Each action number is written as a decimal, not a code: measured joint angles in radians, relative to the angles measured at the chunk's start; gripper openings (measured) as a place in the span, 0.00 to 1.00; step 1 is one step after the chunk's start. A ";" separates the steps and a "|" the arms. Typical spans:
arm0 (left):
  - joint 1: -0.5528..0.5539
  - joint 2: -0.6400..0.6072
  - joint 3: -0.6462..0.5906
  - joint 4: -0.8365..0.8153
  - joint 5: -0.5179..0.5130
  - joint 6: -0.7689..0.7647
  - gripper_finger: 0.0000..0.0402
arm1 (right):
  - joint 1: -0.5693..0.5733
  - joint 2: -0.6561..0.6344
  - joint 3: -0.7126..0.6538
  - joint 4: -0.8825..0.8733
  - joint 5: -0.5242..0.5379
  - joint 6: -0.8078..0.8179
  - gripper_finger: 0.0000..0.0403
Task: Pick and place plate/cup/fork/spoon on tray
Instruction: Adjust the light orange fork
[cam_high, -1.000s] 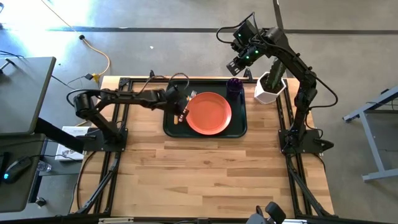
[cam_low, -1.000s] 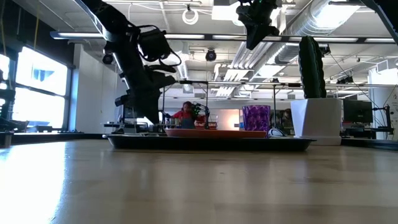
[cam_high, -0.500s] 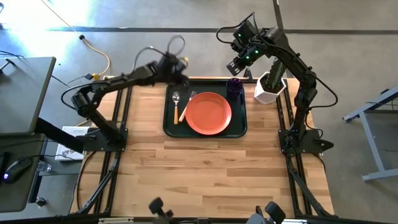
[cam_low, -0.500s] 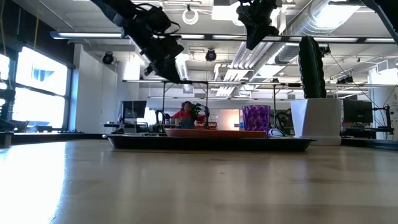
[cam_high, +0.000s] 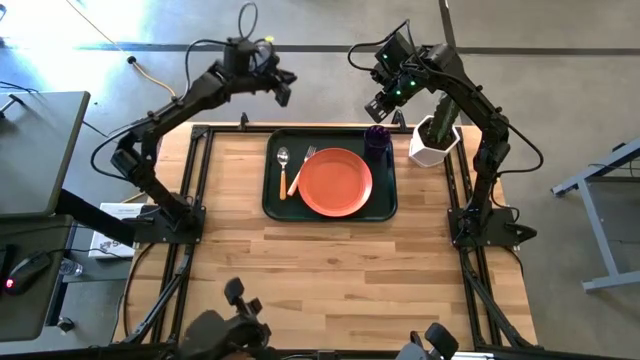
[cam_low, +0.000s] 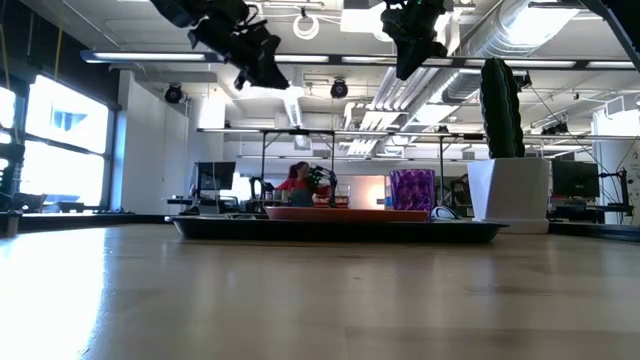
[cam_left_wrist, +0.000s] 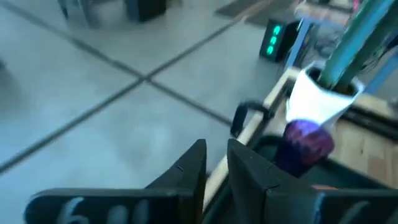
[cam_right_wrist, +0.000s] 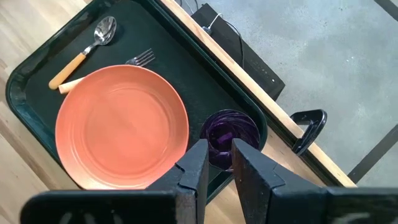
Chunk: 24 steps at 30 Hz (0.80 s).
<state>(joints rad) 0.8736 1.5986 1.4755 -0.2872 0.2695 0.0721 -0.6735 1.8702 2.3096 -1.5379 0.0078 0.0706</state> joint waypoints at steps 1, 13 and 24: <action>0.005 0.000 0.006 0.019 0.011 0.008 0.15 | 0.000 0.000 0.000 0.000 0.000 0.000 0.16; 0.038 0.000 0.006 0.181 0.308 0.070 0.24 | 0.000 0.000 0.000 0.000 0.000 0.017 0.16; 0.111 0.069 0.081 0.211 0.344 0.054 0.23 | 0.000 0.000 0.000 0.000 0.000 0.086 0.16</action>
<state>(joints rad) 0.9847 1.6676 1.5564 -0.0766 0.6140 0.1260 -0.6732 1.8702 2.3096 -1.5383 0.0074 0.1565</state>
